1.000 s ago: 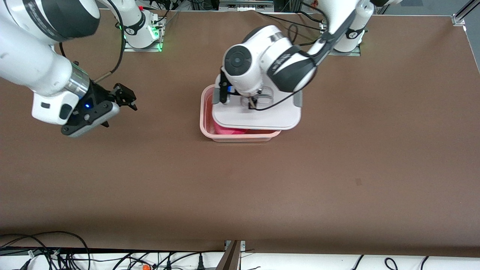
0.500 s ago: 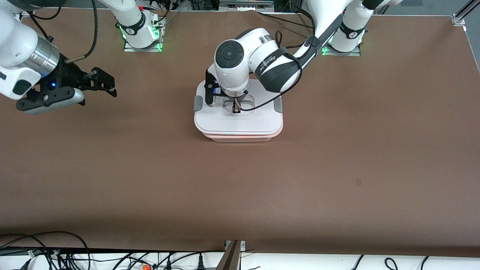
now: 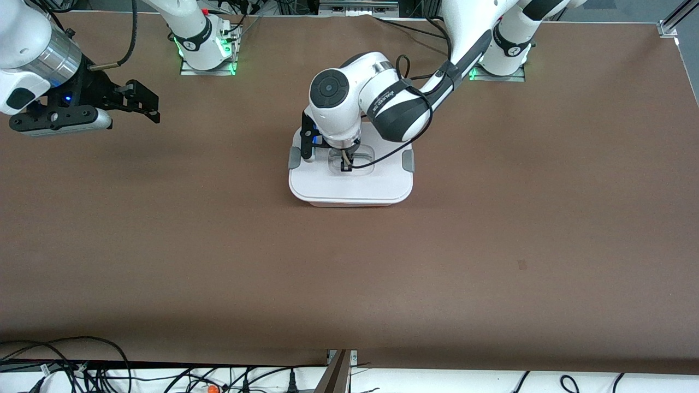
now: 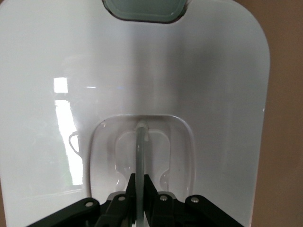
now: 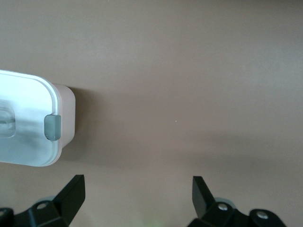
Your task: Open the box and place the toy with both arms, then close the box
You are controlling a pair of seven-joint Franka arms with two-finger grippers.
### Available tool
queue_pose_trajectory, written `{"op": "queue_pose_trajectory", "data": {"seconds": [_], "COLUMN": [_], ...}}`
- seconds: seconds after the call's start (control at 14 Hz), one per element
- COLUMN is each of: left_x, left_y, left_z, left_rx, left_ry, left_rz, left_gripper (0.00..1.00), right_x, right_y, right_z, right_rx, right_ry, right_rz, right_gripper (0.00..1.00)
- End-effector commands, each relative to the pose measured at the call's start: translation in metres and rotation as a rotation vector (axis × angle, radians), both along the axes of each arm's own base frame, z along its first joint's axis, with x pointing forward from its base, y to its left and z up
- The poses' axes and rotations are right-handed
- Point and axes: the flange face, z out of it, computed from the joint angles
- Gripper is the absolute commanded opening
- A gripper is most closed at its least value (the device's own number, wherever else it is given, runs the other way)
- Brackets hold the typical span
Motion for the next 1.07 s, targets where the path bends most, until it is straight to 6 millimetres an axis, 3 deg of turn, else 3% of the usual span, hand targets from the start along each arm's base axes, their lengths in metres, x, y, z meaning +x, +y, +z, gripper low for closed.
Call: {"op": "queue_pose_trajectory", "data": {"seconds": [0.0, 0.21, 0.29, 0.57, 0.71, 1.0], "left_x": [-0.003, -0.017, -0.016, -0.015, -0.012, -0.015], "left_y": [-0.006, -0.018, -0.017, -0.014, -0.010, -0.006], "left_z": [-0.002, -0.002, -0.004, -0.011, -0.013, -0.019], "left_rx": [0.014, 0.016, 0.018, 0.057, 0.064, 0.093], "left_ry": [-0.028, -0.028, -0.026, -0.049, -0.051, -0.031], "left_rz": [-0.029, -0.054, -0.055, -0.073, -0.090, -0.096], "left_gripper": [0.00, 0.00, 0.00, 0.00, 0.00, 0.02], "right_x": [-0.007, -0.006, -0.005, 0.003, 0.010, 0.010], "right_y": [-0.002, -0.007, -0.016, -0.023, -0.021, -0.014], "right_z": [0.002, 0.005, 0.004, 0.027, 0.013, 0.012], "right_rx": [-0.040, -0.048, -0.048, -0.078, -0.073, -0.056], "right_ry": [-0.003, -0.010, 0.001, -0.054, -0.023, -0.022], "right_rz": [-0.016, -0.006, -0.021, -0.033, -0.045, -0.038], "right_gripper": [1.00, 1.00, 1.00, 1.00, 1.00, 1.00]}}
